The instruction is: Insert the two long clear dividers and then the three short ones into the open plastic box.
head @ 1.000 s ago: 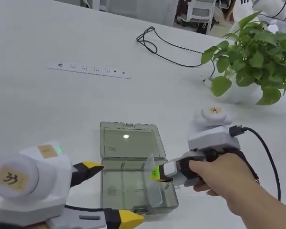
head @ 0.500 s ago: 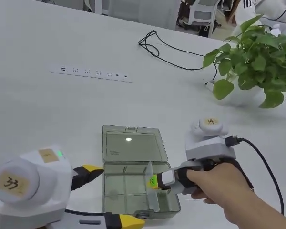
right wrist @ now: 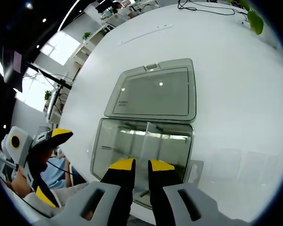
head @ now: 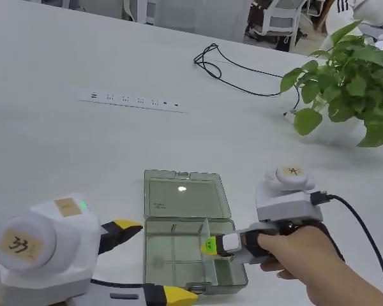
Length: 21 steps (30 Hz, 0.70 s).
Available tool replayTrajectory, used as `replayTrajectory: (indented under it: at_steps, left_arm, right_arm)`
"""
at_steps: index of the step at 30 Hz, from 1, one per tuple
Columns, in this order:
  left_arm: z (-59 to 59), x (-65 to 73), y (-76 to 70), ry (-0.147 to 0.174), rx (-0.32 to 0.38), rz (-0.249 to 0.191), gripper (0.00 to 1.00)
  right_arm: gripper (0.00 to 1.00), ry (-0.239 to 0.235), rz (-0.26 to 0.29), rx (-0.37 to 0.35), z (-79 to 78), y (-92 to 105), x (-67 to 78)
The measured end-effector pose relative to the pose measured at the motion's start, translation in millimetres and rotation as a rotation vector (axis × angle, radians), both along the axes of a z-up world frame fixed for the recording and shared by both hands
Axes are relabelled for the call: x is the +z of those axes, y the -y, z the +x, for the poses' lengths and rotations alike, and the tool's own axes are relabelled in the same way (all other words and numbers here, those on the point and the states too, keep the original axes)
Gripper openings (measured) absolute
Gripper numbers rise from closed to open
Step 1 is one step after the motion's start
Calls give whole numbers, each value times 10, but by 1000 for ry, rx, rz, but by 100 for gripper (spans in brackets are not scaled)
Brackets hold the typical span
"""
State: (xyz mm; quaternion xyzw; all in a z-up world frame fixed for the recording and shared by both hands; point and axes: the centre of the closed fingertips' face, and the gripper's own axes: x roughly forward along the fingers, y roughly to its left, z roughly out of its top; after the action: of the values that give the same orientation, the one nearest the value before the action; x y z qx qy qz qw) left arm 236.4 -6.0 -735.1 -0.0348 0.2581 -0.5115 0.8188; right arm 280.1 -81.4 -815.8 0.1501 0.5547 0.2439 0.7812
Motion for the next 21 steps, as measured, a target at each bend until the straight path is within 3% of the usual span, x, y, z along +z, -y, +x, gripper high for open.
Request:
replayTrajectory:
  at_steps: [9,21]
  left_arm:
    - [-11,43,-37,5,31,16,81]
    - [-29,140,-96,12,90,39,81]
  right_arm:
    - [18,50,36,23,38,1,146]
    - [27,155,93,116,16,38,430]
